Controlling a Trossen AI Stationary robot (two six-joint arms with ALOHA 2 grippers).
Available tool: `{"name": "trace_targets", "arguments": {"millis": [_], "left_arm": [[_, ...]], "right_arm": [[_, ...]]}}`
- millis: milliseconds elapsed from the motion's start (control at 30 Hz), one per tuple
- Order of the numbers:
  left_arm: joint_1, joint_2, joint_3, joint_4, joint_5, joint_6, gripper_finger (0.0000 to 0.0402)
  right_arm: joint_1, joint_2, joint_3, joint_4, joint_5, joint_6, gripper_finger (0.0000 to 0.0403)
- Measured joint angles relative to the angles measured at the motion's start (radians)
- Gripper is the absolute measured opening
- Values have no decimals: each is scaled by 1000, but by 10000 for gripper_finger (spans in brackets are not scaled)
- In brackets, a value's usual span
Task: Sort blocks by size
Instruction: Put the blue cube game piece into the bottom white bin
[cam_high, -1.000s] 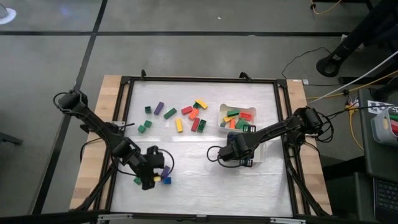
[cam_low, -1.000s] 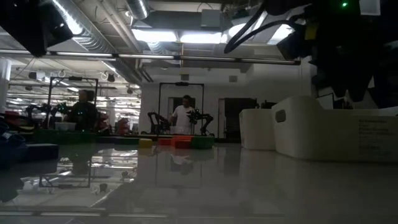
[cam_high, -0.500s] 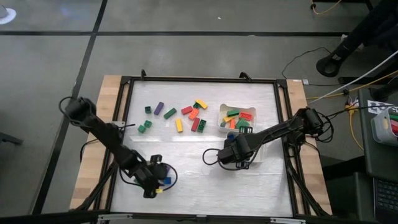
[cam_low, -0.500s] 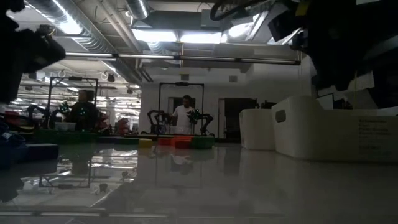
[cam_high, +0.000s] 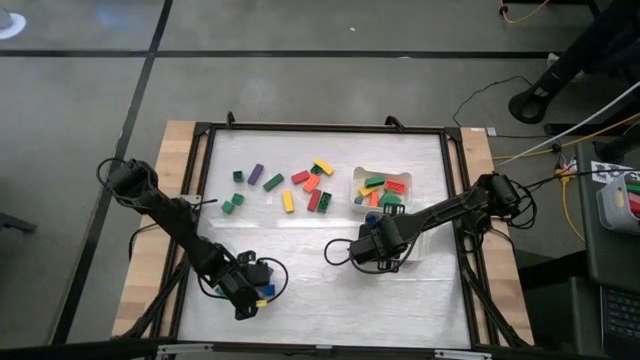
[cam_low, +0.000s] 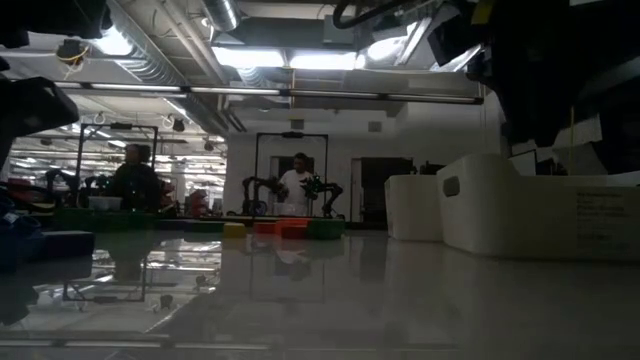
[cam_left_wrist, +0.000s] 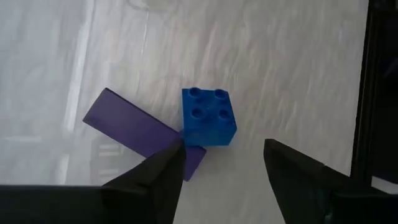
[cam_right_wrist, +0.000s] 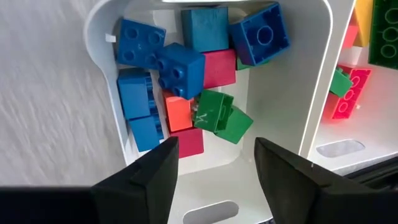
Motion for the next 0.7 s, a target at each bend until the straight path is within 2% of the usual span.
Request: {"name": "trace_targets", "arguments": {"millis": [333,700], "left_arm": [[0,0,0,-1,-35,10,257],[0,31,0,13,-68,13,263]], "right_arm": [[0,0,0,0,0,0,209],[0,0,-1,0,0,0,209]]}}
